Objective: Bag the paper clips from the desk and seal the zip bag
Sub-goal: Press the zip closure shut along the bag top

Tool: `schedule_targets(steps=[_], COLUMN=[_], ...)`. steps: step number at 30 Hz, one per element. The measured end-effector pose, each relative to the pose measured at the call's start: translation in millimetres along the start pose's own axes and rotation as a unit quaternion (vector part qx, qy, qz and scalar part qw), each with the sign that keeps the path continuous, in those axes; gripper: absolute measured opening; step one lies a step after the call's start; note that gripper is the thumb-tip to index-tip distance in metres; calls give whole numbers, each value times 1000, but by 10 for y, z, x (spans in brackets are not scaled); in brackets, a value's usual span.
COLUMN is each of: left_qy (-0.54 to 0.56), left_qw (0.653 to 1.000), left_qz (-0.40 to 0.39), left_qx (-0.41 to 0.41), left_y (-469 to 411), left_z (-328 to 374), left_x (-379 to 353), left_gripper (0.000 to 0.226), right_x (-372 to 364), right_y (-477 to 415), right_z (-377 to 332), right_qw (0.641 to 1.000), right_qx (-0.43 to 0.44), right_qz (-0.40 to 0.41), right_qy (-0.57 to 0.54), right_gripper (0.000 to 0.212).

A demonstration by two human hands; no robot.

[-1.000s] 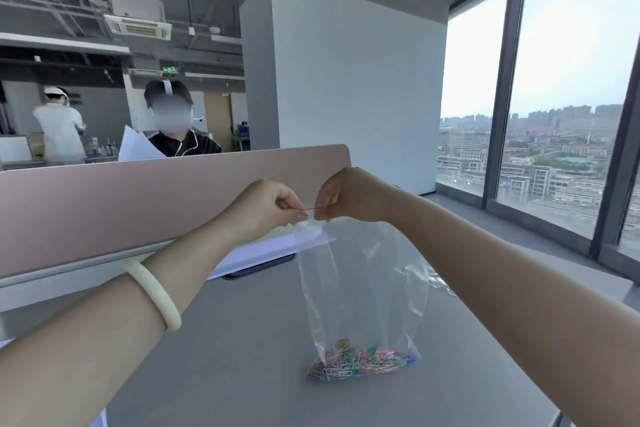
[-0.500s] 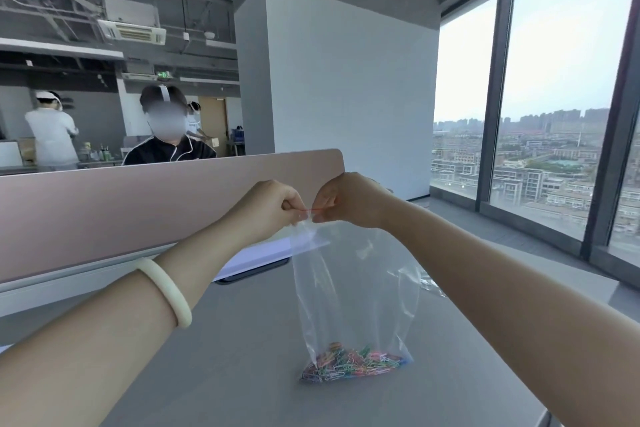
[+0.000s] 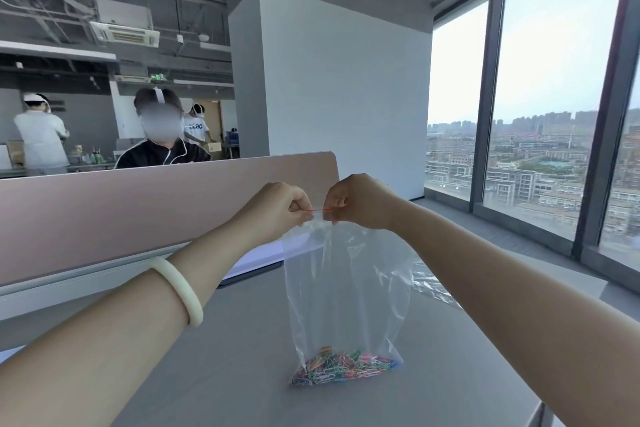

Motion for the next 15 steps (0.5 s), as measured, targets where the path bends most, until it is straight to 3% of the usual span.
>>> schedule_targets(steps=[2, 4, 6, 15], left_qy=[3, 2, -12, -6], left_qw=[1000, 1000, 999, 1000], left_qz=[-2, -3, 1, 0], left_qx=[-6, -16, -30, -23], left_y=[-2, 6, 12, -12], left_z=[7, 29, 52, 31], left_x=[-10, -12, -19, 31], left_gripper=[10, 10, 10, 10], right_x=[-8, -20, -28, 87], right_y=[-1, -9, -20, 19], right_z=[-1, -21, -54, 43], right_qw=[1000, 1000, 999, 999], right_qx=[-3, 0, 12, -2], right_qz=[-10, -13, -9, 5], right_qy=[-7, -26, -37, 46], right_gripper=[4, 13, 10, 14])
Point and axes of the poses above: each hand's wrist, its own y-axis away from the middle knuckle, its own x-axis out of the back of the hand, z = x × y, the point moved 7 cm from there along -y, towards the middle knuckle, and after that the axes turned 6 degrees about x, right-handed, at the moved point
